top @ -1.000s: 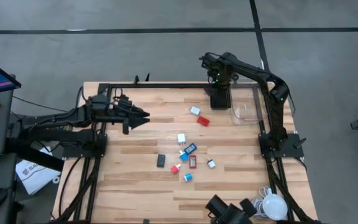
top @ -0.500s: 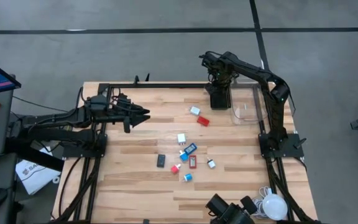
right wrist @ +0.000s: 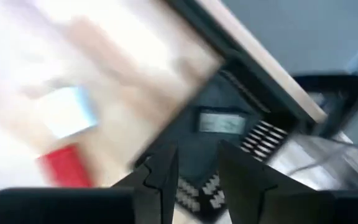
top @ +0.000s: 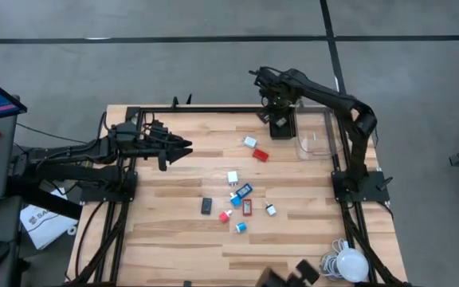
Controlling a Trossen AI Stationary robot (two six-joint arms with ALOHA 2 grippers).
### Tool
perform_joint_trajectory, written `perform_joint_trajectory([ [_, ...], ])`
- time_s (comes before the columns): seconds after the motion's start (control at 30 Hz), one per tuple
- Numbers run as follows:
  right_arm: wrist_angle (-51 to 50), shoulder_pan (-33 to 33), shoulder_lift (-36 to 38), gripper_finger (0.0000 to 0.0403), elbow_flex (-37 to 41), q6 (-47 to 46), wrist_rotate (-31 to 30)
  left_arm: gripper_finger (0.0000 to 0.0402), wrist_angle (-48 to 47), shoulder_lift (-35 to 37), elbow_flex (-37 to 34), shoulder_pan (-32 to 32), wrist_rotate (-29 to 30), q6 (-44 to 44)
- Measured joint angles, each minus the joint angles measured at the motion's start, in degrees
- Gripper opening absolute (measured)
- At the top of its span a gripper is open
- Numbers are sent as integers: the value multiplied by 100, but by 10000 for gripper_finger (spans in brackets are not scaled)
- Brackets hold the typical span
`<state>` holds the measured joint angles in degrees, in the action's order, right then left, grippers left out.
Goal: Pick & Place Office items
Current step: Put the top red digital timer into the black bin
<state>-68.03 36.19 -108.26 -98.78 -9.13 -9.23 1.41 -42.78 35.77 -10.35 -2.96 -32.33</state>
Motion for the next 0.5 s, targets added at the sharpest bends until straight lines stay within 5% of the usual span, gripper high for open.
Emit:
perform_joint_trajectory([
  [0.27,171,-1455,624,109,-4,206,644,204,-10,0,2,0,-35,27],
  [0.5,-215,-2413,635,193,413,-74,632,204,-241,0,4,82,-441,49],
])
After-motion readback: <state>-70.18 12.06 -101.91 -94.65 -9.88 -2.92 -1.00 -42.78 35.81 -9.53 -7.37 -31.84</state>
